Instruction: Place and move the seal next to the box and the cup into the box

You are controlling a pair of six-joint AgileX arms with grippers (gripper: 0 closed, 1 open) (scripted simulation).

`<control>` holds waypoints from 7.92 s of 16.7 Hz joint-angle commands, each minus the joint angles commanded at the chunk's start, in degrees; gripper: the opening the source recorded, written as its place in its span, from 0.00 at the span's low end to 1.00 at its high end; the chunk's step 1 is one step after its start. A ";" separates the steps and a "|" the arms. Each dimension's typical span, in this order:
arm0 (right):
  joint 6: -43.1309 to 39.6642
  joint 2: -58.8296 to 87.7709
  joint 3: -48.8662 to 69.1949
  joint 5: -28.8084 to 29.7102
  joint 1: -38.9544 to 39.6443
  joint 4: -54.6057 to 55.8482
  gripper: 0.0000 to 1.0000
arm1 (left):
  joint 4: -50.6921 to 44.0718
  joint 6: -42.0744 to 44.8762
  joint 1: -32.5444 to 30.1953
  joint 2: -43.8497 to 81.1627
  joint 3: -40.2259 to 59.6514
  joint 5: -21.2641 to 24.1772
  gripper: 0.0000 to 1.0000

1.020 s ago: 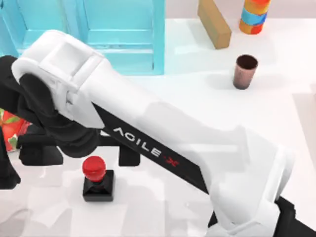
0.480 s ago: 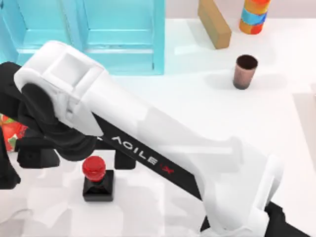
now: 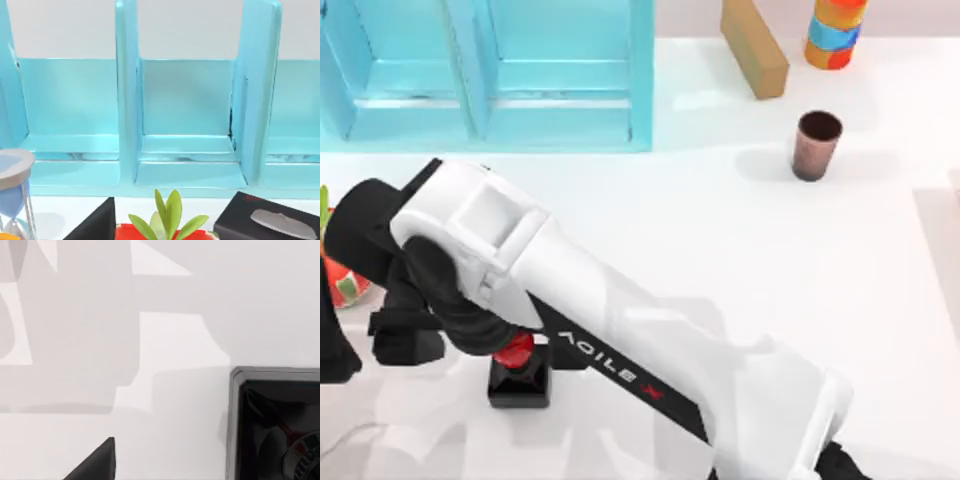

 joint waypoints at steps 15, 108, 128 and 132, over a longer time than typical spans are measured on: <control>-0.04 0.43 0.46 0.00 -0.04 -0.08 0.17 | 0.00 0.00 0.00 0.00 0.00 0.00 1.00; -45.33 -117.70 -160.13 -14.68 -45.10 51.54 0.45 | 0.00 0.00 0.00 0.00 0.00 0.00 1.00; -45.43 -117.20 -156.25 -14.67 -45.10 47.69 1.00 | 0.00 0.00 0.00 0.00 0.00 0.00 1.00; -45.45 -116.06 -147.24 -14.71 -45.16 39.14 1.00 | 0.00 0.00 0.00 0.00 0.00 0.00 1.00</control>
